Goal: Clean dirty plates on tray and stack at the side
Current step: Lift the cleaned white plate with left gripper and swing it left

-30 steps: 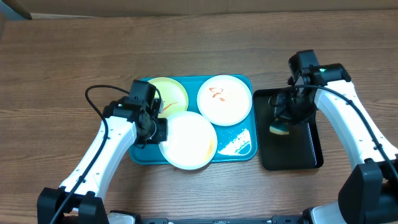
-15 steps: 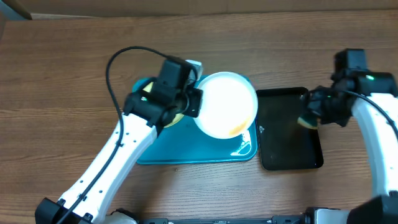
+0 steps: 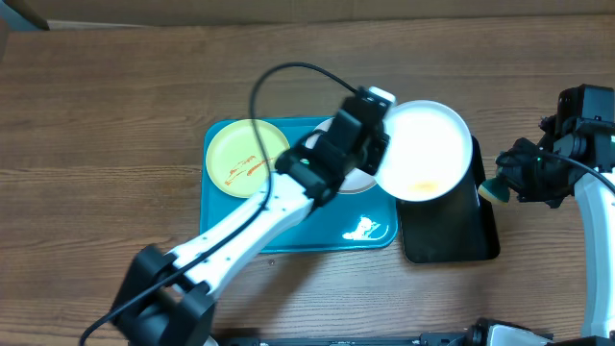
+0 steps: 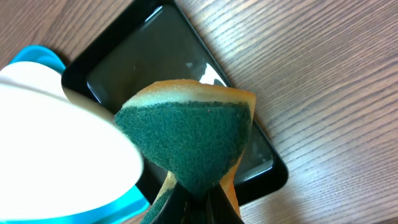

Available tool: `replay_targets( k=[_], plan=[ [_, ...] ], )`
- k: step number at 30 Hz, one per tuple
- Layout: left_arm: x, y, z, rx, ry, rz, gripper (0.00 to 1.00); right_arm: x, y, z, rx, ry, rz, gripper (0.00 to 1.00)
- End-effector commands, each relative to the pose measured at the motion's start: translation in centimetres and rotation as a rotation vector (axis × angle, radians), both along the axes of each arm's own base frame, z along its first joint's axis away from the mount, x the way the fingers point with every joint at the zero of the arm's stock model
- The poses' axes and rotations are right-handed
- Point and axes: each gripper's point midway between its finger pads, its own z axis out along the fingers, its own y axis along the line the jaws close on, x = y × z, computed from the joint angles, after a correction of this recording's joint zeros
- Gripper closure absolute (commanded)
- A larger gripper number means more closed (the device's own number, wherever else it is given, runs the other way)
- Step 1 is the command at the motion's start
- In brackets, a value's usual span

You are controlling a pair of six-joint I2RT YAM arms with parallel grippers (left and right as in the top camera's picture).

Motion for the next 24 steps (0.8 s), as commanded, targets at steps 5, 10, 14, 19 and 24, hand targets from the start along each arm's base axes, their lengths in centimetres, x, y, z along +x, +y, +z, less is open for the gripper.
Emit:
replay_targets(
  k=[5,10,14,19,24],
  plan=[
    [1.6,-2.3,-0.9,0.038,-0.121,0.059,0.96,-0.4,0.2,0.4,0.008,-0.005,0.007,0.96],
    [2.5,-2.1,-0.3,0.174,-0.268,0.081,0.96,-0.6,0.2,0.4,0.009,-0.001,0.007,0.96],
    [2.1,-3.4,0.9,0.200,-0.349,0.031,0.96,-0.6,0.2,0.4,0.009,0.001,0.007,0.96],
    [1.4,-3.8,1.3,0.269,-0.402,0.025,0.96,-0.6,0.2,0.4,0.009,0.003,0.007,0.96],
    [1.4,-3.7,1.3,0.301,-0.420,0.021,0.96,-0.6,0.2,0.4,0.010,0.003,0.007,0.96]
  ],
)
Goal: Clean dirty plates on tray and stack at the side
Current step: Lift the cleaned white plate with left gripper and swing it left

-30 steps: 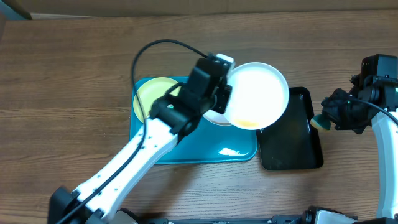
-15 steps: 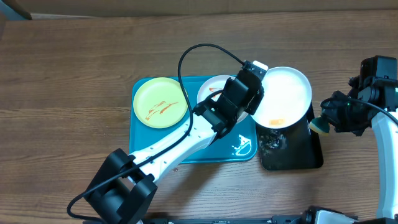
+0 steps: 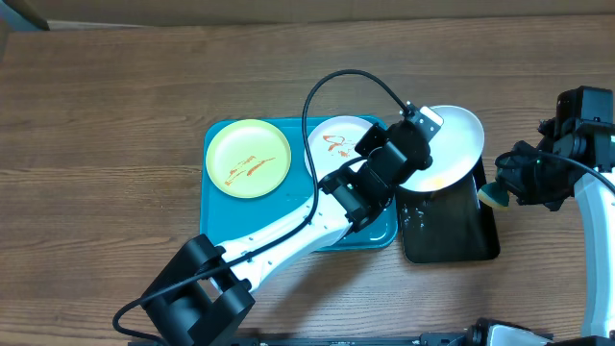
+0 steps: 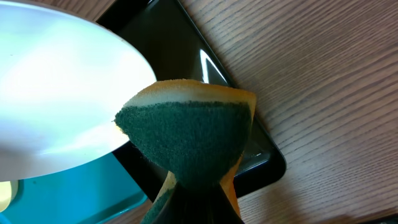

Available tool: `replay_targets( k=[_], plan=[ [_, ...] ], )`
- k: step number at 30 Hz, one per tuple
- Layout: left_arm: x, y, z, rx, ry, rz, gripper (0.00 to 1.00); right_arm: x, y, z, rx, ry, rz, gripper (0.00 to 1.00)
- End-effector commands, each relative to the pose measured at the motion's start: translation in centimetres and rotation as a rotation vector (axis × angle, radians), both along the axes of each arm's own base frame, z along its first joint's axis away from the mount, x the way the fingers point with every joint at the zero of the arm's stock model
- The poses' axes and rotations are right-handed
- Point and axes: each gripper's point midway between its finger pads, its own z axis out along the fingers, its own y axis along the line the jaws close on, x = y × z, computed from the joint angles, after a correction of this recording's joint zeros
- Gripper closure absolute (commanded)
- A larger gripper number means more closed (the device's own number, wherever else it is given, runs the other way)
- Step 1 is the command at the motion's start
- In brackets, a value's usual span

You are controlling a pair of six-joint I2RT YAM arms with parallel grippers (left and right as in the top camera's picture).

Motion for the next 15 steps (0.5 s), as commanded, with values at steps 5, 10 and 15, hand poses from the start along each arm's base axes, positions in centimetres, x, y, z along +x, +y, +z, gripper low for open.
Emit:
replay_targets(
  k=[5,10,15],
  plan=[
    [0.8,0.4,0.9,0.088,-0.079,0.005,0.96,0.0,0.0,0.5,0.003,-0.022,0.004,0.96],
    [1.2,0.8,2.0,0.184,-0.162,0.013,0.96,0.0,0.0,0.5,0.003,-0.022,0.004,0.96],
    [0.5,0.1,2.6,0.223,-0.205,-0.003,0.96,0.0,0.0,0.5,0.003,-0.022,0.004,0.96]
  ],
)
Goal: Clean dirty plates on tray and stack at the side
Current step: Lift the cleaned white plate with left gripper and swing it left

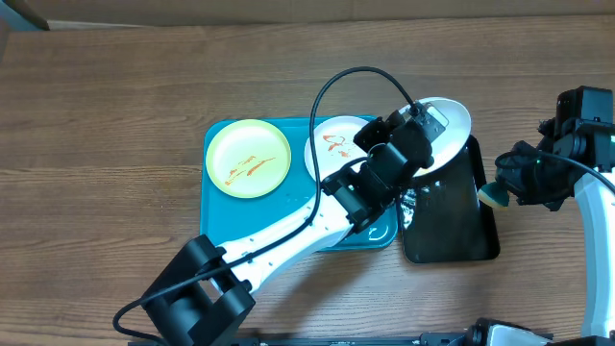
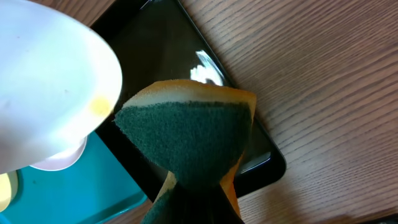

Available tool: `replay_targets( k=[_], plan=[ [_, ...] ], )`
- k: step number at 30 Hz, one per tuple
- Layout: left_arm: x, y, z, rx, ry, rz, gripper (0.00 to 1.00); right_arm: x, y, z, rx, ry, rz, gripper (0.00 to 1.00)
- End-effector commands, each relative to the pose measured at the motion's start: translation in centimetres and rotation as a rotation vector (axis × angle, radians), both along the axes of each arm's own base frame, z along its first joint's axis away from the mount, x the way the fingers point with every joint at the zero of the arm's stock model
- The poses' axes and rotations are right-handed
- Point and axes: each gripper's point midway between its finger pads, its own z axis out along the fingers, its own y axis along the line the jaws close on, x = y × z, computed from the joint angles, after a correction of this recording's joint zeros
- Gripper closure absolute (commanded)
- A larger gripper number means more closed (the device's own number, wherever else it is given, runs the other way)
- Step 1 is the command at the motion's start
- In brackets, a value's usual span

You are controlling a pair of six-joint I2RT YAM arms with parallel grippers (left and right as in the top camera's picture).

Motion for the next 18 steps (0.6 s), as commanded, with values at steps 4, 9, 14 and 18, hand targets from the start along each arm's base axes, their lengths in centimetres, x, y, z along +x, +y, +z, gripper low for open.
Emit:
replay_targets(
  k=[4,9,14,18],
  plan=[
    [-0.6,-0.6,0.8,0.073,-0.057,0.002,0.96,0.0,0.0,0.5,0.003,-0.022,0.004,0.96],
    [-0.3,0.3,1.0,0.013,-0.049,0.075,0.96,0.0,0.0,0.5,0.002,-0.023,0.004,0.96],
    [-0.4,1.7,1.7,-0.027,-0.016,0.114,0.96,0.1,0.0,0.5,-0.004,-0.028,0.028,0.96],
    [-0.3,4.0,2.2,-0.072,0.041,0.166,0.96,0.6,-0.1,0.6,-0.016,-0.052,0.070,0.96]
  ],
)
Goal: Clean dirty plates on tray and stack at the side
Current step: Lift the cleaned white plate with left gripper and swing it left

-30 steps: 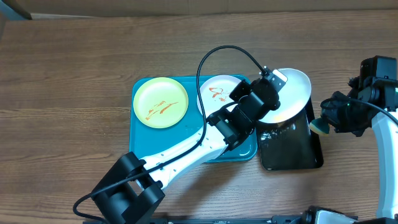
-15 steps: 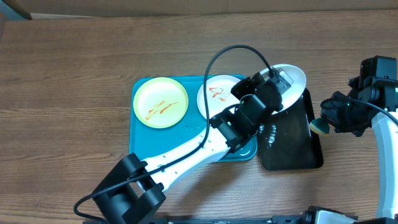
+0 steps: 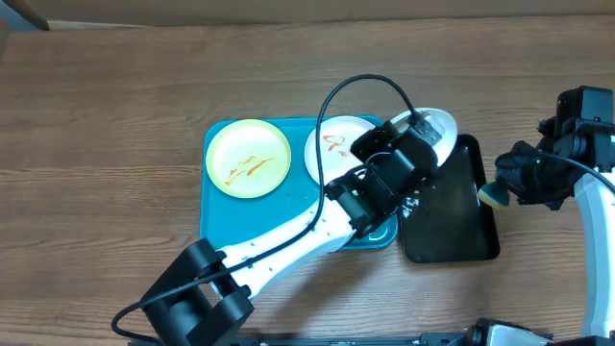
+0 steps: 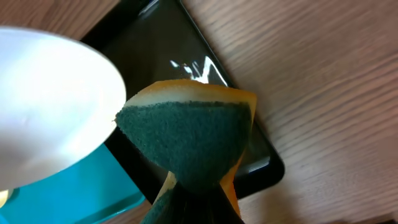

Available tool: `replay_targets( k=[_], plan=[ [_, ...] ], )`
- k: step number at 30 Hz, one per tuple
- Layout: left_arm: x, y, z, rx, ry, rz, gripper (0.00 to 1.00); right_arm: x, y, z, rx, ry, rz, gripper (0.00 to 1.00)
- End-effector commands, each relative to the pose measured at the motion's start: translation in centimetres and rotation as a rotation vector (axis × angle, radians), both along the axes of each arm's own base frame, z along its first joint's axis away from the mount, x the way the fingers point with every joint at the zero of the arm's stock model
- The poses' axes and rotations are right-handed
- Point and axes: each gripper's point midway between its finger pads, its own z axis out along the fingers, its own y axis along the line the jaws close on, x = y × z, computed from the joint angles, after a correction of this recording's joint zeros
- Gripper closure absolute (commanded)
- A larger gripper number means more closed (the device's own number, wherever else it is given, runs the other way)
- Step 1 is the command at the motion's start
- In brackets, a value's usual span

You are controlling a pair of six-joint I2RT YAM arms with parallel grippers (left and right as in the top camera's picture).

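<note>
A white plate (image 3: 445, 129) hangs steeply tilted over the top left corner of the black tray (image 3: 452, 216), with my left gripper (image 3: 419, 131) shut on its rim. In the right wrist view the white plate (image 4: 50, 106) fills the left side. My right gripper (image 3: 497, 191) is shut on a green and yellow sponge (image 4: 186, 140), just off the black tray's right edge. On the teal tray (image 3: 226, 226) lie a yellow-green plate (image 3: 249, 159) and a white plate (image 3: 334, 146), both with red streaks.
The left arm (image 3: 288, 226) crosses the teal tray from the lower left, a black cable looping above it. Bare wooden table (image 3: 115, 115) surrounds both trays. The right arm's base (image 3: 586, 115) stands at the far right edge.
The held white plate is tilted more steeply and sits slightly further left over the black tray's corner. Its yellow stain no longer shows in the right wrist view. The right gripper and sponge have not moved.
At first my left gripper held the white plate nearly flat, yellow stain up, between the two trays. It then hung tilted over the black tray's top end, then tilted further, and now is close to edge-on. My right gripper stayed shut on the sponge beside the tray throughout.
</note>
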Motion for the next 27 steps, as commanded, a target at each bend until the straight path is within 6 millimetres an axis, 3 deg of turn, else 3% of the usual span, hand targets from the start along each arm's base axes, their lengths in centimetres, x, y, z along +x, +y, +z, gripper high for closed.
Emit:
replay_targets(
  k=[1,5,9,10,17,27],
  plan=[
    [0.7,2.9,4.0,-0.166,-0.002,0.104,0.96,0.6,0.2,0.7,-0.003,-0.054,0.065,0.96],
    [0.3,5.6,5.9,-0.256,0.049,0.143,0.96,1.4,1.2,1.0,0.037,-0.105,0.164,0.96],
    [-0.2,10.0,7.4,-0.357,0.126,0.216,0.96,1.9,1.5,0.7,0.048,-0.109,0.185,0.96],
    [-0.5,12.8,7.2,-0.376,0.174,0.281,0.96,2.1,1.8,0.4,0.054,-0.104,0.212,0.96],
    [-2.6,24.3,4.8,-0.380,0.349,0.605,0.96,2.5,3.6,-0.7,0.082,-0.072,0.294,0.96],
    [-2.8,36.5,1.5,-0.585,0.519,0.902,0.96,2.9,5.0,-1.2,0.085,-0.065,0.343,0.96]
  ],
)
